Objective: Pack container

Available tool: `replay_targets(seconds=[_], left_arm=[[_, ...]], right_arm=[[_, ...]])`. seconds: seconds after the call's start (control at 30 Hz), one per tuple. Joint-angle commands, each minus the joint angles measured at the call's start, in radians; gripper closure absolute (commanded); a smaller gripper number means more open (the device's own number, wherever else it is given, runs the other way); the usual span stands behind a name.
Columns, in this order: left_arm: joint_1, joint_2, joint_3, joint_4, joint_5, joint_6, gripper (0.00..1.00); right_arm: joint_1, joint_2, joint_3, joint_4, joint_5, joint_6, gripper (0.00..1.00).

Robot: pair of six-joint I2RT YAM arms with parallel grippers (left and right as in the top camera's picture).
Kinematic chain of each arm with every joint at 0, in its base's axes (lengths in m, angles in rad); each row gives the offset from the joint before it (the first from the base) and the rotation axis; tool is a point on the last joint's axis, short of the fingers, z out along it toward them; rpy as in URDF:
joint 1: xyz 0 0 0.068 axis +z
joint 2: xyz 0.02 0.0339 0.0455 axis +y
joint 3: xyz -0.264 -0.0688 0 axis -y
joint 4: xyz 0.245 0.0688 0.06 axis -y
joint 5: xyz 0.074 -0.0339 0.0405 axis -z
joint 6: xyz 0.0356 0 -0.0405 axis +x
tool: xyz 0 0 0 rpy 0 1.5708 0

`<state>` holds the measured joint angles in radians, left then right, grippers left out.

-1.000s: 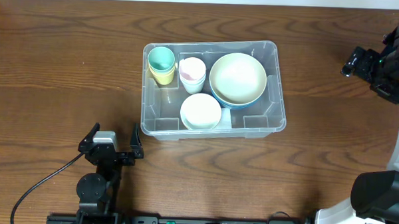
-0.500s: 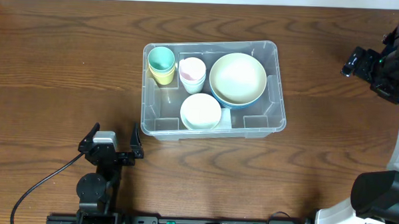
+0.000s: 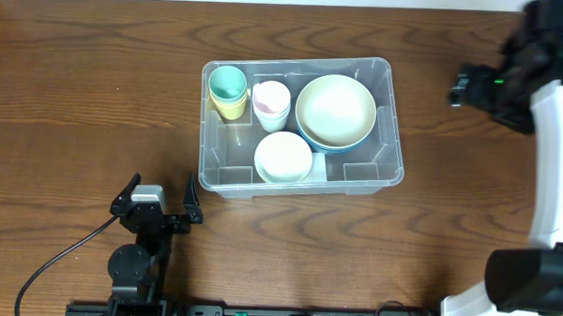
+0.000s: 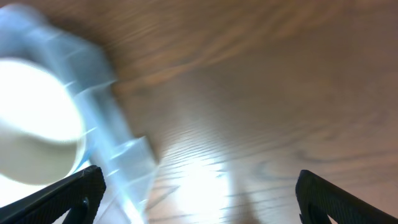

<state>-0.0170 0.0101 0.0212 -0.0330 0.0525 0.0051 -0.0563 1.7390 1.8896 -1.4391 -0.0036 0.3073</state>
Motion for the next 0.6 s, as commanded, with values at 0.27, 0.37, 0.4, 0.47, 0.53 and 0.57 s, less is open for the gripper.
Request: replay_targets(seconds=[0.27, 0.37, 0.4, 0.47, 0.53, 0.57], left_arm=[[-0.003, -0.006, -0.017, -0.036, -0.012, 0.017, 0.02], [-0.003, -0.006, -0.017, -0.036, -0.012, 0.017, 0.02], [-0.003, -0.006, -0.017, -0.036, -0.012, 0.017, 0.02], [-0.003, -0.006, -0.017, -0.036, -0.012, 0.017, 0.02], [-0.003, -0.006, -0.017, -0.036, -0.012, 0.017, 0.02], [-0.003, -0.006, -0.017, -0.036, -0.012, 0.017, 0.02]], right_arm=[[0.399, -0.258, 0.006, -0.027, 0.119, 0.01, 0.01], [0.46, -0.333, -0.02, -0.027, 0.128, 0.003, 0.01], [0.47, -0.359, -0.034, -0.026, 0.127, 0.003, 0.01], [0.483, -0.423, -0.077, -0.046, 0.123, 0.003, 0.01], [0.483, -0.498, -0.143, -0.051, 0.116, 0.003, 0.01], [0.482, -0.537, -0.185, -0.038, 0.119, 0.002, 0.01]])
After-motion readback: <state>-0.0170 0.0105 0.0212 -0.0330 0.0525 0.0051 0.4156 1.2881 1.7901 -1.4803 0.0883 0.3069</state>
